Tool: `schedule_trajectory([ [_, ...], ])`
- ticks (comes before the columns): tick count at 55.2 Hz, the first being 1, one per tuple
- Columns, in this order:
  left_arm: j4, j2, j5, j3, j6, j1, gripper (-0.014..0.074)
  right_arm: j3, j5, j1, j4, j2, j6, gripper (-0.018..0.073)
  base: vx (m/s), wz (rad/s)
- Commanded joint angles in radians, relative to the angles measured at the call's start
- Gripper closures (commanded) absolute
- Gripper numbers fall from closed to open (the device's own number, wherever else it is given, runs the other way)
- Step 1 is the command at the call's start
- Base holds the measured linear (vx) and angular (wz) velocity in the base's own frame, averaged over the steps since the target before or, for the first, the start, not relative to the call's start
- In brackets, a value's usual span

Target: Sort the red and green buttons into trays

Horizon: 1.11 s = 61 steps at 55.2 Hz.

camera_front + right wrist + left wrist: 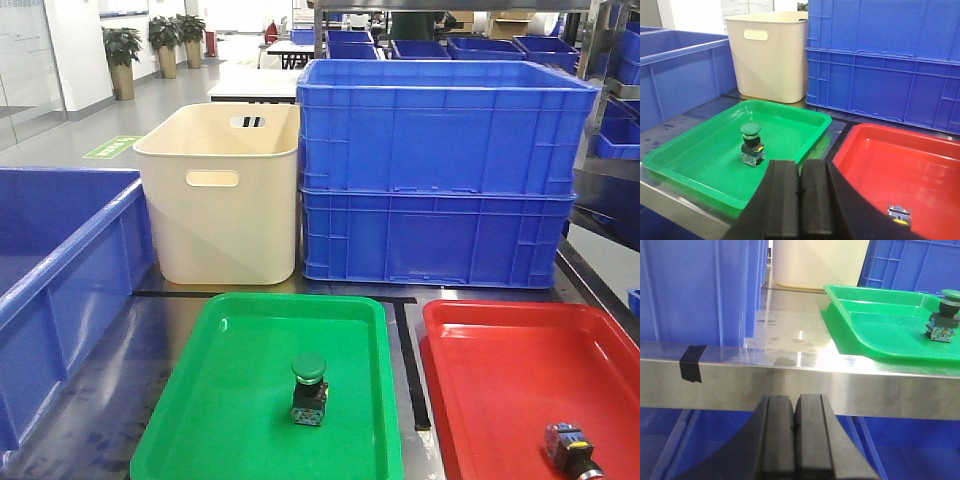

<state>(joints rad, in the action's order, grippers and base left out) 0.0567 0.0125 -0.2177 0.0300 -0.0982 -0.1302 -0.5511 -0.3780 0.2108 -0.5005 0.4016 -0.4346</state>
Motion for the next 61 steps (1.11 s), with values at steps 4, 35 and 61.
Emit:
schedule_trajectory([
  [4, 0.001, 0.015, 0.087, 0.005, -0.009, -0.001, 0.0602, -0.029, 0.074, -0.001, -0.006, 0.006, -0.005, 0.0572, 0.0, 0.0],
  [35, 0.001, 0.015, 0.087, 0.005, -0.009, -0.001, 0.0602, 0.496, 0.483, -0.083, 0.531, -0.176, 0.413, 0.0572, 0.0, 0.0],
  [61, 0.001, 0.014, 0.086, 0.005, -0.009, -0.001, 0.0602, 0.587, 0.385, -0.259, 0.54, -0.424, 0.465, 0.0572, 0.0, 0.0],
])
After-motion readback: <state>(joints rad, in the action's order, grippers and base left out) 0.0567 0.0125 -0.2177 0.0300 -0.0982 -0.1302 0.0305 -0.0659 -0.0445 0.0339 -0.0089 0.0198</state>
